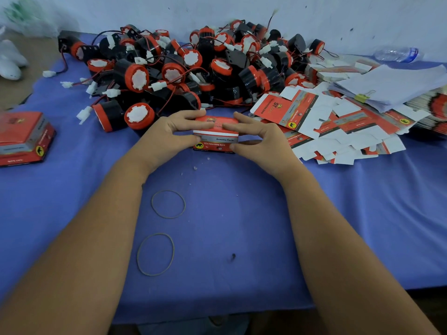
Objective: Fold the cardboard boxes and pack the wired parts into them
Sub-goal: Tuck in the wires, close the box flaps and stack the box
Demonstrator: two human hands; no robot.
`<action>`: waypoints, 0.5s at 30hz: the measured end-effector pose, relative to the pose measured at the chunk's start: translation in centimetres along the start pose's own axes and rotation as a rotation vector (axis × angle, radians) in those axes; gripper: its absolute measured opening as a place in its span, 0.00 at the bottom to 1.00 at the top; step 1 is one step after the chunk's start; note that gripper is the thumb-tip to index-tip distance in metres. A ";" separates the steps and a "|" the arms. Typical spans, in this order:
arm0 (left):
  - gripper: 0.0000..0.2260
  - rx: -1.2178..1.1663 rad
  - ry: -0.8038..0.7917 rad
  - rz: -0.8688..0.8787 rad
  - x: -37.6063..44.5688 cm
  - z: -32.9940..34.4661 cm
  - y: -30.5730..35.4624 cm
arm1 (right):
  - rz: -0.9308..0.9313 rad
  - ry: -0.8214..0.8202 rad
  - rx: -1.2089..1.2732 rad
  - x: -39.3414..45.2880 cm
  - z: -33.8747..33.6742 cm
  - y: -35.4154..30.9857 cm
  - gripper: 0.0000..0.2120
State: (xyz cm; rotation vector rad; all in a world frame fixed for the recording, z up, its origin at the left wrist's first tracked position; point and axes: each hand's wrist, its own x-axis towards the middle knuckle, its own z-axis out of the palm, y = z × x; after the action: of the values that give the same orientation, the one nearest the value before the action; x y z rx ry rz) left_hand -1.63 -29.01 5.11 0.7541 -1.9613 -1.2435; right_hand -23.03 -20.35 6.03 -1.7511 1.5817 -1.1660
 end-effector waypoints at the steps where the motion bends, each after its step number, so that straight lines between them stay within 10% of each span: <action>1: 0.20 0.045 -0.004 0.012 0.0 -0.1 0.0 | -0.007 0.024 -0.033 0.0 0.1 0.0 0.22; 15: 0.12 0.620 0.169 0.237 -0.3 1.1 0.3 | -0.078 0.146 -0.348 0.4 2.0 -0.4 0.08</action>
State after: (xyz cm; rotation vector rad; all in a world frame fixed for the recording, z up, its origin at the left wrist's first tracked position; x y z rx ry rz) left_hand -2.36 -28.13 5.02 0.8515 -2.2287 -0.4072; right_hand -21.17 -20.95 5.48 -1.9987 1.9120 -1.1284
